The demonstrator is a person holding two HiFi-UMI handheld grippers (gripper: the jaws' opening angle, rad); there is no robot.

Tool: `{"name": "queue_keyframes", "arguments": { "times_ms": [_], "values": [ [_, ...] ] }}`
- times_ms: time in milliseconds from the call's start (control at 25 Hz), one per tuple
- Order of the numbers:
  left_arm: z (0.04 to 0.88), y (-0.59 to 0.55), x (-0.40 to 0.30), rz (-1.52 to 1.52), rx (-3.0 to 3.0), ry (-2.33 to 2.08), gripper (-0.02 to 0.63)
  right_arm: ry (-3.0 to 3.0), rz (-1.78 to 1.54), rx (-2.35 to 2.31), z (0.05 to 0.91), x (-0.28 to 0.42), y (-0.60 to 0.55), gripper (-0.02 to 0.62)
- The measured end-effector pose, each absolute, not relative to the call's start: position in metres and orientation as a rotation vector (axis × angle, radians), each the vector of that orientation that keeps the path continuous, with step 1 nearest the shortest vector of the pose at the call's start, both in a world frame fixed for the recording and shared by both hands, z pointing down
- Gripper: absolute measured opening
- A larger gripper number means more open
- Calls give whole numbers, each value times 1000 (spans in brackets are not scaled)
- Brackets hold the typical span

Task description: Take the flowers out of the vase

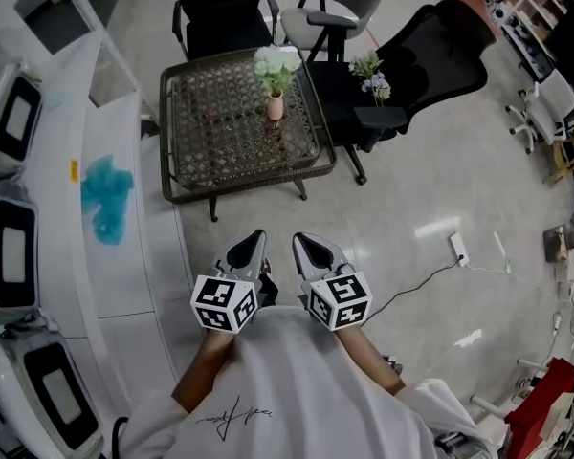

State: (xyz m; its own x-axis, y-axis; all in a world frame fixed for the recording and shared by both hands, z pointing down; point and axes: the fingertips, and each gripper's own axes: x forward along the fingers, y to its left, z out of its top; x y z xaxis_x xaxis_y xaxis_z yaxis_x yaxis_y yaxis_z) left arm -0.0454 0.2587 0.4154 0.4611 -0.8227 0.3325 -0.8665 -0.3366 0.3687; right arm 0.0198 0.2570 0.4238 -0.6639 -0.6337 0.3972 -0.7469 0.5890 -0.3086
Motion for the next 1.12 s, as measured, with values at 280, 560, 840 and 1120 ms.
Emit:
{"name": "queue_keyframes", "arguments": {
  "times_ms": [280, 560, 840, 1120],
  "values": [
    [403, 222, -78, 48, 2216, -1439, 3, -2577, 602, 1138, 412, -8, 225, 8],
    [406, 190, -91, 44, 2237, -1400, 5, -2544, 570, 1191, 412, -18, 192, 8],
    [408, 162, -107, 46, 2245, -1373, 4, -2524, 570, 1210, 414, -33, 163, 11],
    [413, 146, -119, 46, 2238, -1347, 3, -2526, 626, 1174, 421, -49, 152, 20]
  ]
}}
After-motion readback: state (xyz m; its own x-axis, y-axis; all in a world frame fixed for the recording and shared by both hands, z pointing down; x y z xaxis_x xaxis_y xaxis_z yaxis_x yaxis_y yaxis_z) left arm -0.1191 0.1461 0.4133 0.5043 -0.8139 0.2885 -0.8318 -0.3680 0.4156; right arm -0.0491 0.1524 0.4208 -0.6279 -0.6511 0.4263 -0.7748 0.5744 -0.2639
